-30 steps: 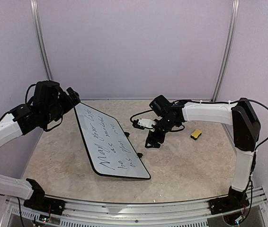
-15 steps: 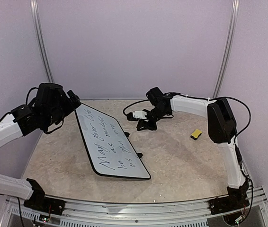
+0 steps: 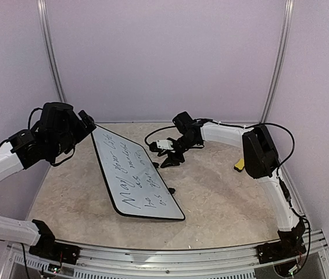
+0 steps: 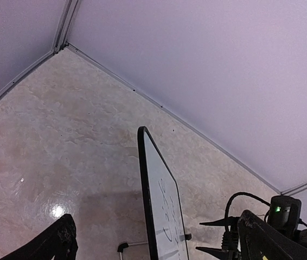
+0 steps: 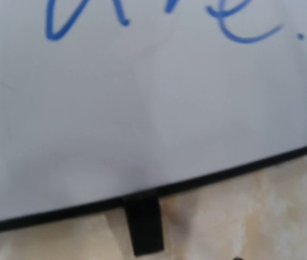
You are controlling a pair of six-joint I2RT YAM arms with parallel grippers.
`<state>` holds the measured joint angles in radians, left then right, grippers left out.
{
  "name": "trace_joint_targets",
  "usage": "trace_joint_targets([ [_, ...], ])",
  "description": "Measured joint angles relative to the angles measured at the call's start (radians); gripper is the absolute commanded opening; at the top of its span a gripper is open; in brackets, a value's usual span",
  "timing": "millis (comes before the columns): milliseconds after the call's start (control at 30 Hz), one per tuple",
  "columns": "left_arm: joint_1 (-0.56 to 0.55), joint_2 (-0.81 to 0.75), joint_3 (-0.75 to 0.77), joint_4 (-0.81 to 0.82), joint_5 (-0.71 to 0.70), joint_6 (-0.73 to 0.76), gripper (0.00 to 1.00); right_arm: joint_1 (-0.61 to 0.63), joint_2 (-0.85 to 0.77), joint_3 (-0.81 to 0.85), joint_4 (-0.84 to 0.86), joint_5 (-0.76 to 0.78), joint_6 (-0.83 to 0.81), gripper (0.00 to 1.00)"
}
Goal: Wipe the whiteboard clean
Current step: Rotate the whiteboard at the center of the board.
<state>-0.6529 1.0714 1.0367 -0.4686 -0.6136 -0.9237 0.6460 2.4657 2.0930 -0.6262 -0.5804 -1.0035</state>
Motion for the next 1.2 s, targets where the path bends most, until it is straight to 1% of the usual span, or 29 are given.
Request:
trace_joint_targets([
  [367,-0.01,-0.031,0.0,-0.037,-0.014,-0.019,0.99,0.031,0.036,0.018,0.036,-0.003,-0.021,0.61],
  [700,-0.011,-0.073,0.0,-0.061,-0.036,-0.029,0.99,0.033,0.061,0.023,0.034,-0.002,-0.069,0.56],
  [767,-0.011,-0.079,0.0,-0.064,-0.04,-0.032,0.99,0.033,0.067,0.023,0.032,-0.003,-0.077,0.49],
  [833,-0.011,-0.082,0.0,-0.065,-0.043,-0.036,0.99,0.033,0.072,0.025,0.03,-0.008,-0.081,0.44],
  [1033,-0.011,-0.082,-0.005,-0.067,-0.046,-0.039,0.99,0.033,0.086,0.04,0.031,-0.014,-0.08,0.35],
  [1133,-0.011,-0.082,-0.005,-0.071,-0.047,-0.04,0.99,0.033,0.089,0.042,0.033,-0.021,-0.076,0.24],
  [1200,-0.011,-0.082,-0.005,-0.072,-0.046,-0.04,0.99,0.032,0.089,0.042,0.037,-0.02,-0.075,0.18],
])
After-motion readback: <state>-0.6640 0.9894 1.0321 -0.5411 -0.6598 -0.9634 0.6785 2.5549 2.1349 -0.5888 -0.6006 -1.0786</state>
